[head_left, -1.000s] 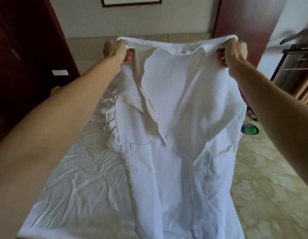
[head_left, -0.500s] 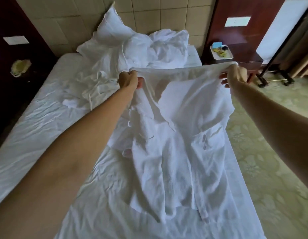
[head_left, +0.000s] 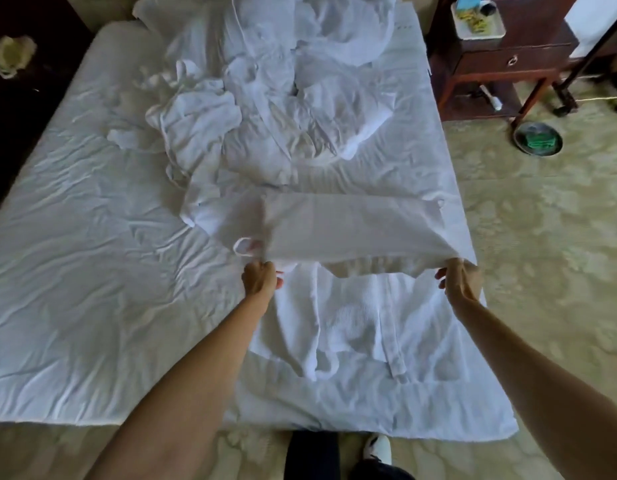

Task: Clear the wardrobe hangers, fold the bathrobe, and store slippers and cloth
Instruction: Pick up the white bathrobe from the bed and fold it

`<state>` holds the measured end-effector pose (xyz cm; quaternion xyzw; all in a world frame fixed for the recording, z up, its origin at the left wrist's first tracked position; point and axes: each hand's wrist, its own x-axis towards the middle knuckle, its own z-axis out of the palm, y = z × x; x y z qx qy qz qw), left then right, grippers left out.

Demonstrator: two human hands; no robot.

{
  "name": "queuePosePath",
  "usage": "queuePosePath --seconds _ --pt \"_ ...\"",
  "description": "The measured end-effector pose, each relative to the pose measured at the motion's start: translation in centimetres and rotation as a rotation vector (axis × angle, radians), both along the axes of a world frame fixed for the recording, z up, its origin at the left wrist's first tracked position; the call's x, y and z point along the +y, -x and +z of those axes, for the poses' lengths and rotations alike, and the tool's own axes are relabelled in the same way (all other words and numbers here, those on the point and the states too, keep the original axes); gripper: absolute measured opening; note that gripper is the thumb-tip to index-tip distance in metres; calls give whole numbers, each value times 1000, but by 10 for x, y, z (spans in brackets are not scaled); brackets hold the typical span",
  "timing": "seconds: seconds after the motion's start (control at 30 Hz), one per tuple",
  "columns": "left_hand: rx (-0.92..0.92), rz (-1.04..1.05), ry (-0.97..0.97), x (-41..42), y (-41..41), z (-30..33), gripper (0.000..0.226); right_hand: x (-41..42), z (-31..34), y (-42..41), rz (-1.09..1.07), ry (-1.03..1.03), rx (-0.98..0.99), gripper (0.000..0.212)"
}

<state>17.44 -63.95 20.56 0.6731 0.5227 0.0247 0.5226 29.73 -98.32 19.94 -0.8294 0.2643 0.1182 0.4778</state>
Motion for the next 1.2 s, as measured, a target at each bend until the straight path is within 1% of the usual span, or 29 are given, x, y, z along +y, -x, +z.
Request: queuePosePath --seconds 0.1,0.23,0.3,0.37,0.4,0.43,0.47,0.53,0.57,0.6,0.63,0.67,0.7,0.77,0.83,0.9,0.93,0.97,1.0,1.03,1.07,1.1,1.13,1.2 --pt "138 7 39 -28 61 -52 26 -29 -54 69 7 60 138 39" --pt "267 -90 43 -48 111 -106 22 -52 -103 124 35 47 291 27" --pt "354 -179 78 -46 123 -124 17 -58 -112 136 92 54 350 24" --pt "439 -330 100 -38 129 -138 15 -59 -117 146 137 164 372 22" --pt "470 -398 90 -32 130 -141 16 -57 -117 150 130 273 340 27" --pt "480 -417 69 -25 128 -141 16 -50 -114 155 112 367 279 34" --pt "480 -404 42 -17 124 -139 13 -38 -111 159 107 416 206 37" --pt "438 -329 -38 4 110 -141 9 2 -111 163 199 408 58 31" --pt "419 -295 -64 16 100 -145 15 29 -115 163 284 389 -3 27" --pt "405 -266 -76 28 88 -152 29 59 -122 163 373 368 -55 23" --pt "403 -246 -68 40 76 -159 44 92 -129 162 453 346 -92 22" --pt "399 -241 -59 51 61 -166 53 127 -135 161 526 334 -115 25" --pt "399 -241 -47 61 47 -175 59 163 -143 161 597 348 -125 32" --pt "381 -241 -23 79 18 -191 76 230 -155 162 694 399 -80 61" --pt "367 -251 0 90 -2 -204 95 283 -170 165 722 432 76 95" --pt "380 -281 4 95 -11 -214 107 320 -190 170 746 477 247 124" --pt "398 -292 -10 95 -15 -217 112 333 -199 173 753 504 297 132" --pt "410 -295 -31 95 -18 -217 118 344 -207 175 754 533 329 137" --pt "419 -298 -52 94 -20 -218 121 353 -214 178 744 562 348 137" --pt "419 -306 -73 92 -23 -219 121 360 -217 179 729 588 362 131" --pt "416 -321 -79 91 -25 -220 116 367 -219 180 716 611 356 120" --pt "410 -339 -67 90 -26 -220 108 371 -218 179 705 630 340 105" --pt "401 -349 -48 89 -28 -219 98 374 -216 179 688 629 324 96" --pt "360 -359 -47 85 -32 -218 72 373 -210 175 626 576 287 90"
